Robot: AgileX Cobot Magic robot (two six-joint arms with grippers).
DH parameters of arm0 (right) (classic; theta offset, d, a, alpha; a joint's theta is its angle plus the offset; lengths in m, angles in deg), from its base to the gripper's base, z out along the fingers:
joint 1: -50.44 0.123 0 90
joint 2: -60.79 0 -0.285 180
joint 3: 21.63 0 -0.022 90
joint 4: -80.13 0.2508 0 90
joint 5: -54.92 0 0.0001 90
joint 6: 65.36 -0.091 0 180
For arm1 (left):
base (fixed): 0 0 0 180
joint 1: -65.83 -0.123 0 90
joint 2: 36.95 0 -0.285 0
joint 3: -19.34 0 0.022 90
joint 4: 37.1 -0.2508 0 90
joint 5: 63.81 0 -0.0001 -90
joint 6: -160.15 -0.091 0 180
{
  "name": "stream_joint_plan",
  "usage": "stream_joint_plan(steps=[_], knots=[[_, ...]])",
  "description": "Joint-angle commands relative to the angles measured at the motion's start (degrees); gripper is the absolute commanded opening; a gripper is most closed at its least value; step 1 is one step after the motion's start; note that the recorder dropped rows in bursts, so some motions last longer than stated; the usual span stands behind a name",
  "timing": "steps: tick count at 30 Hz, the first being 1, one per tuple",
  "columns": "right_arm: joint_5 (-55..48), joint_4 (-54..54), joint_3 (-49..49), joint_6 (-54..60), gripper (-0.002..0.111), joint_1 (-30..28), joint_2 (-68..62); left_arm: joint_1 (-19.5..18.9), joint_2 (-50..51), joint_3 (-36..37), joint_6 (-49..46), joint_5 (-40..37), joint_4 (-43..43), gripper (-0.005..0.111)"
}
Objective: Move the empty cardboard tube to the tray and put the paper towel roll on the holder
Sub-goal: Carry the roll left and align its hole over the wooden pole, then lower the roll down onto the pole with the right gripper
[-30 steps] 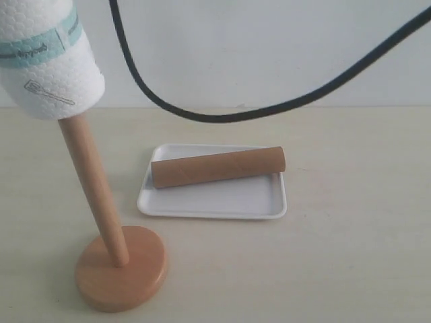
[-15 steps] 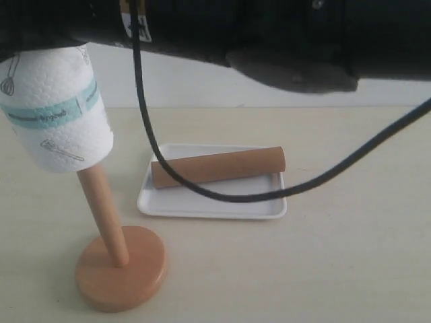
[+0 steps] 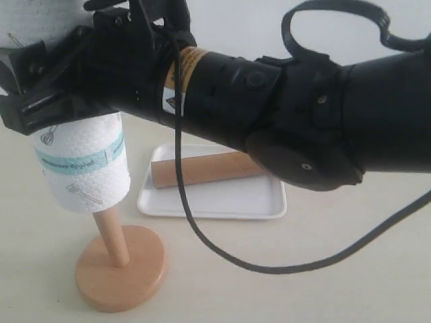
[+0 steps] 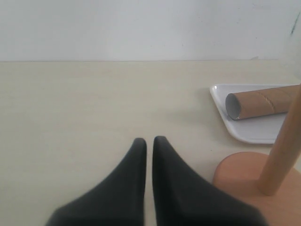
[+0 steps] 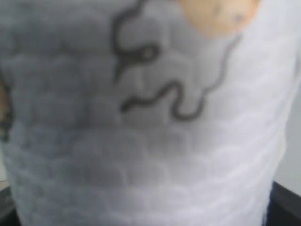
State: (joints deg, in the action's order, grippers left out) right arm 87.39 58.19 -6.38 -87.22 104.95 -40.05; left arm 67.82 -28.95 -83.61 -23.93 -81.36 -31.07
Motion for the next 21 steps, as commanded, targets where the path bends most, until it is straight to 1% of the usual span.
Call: stream_joint_plan(steps=[1, 17, 21], knots=[[5.6, 3.2, 2.2, 1.1, 0.000, -0.3, -1.4, -0.2, -0.2, 0.2, -0.3, 0.0, -0.1, 0.004], [10.8, 4.5, 3.0, 2.6, 0.000, -0.3, -13.9, -0.2, -0.2, 0.2, -0.3, 0.0, -0.1, 0.004], [15.0, 4.9, 5.1, 4.9, 0.000, -0.3, -14.9, -0.2, -0.2, 0.2, -0.3, 0.0, -0.1, 0.004]])
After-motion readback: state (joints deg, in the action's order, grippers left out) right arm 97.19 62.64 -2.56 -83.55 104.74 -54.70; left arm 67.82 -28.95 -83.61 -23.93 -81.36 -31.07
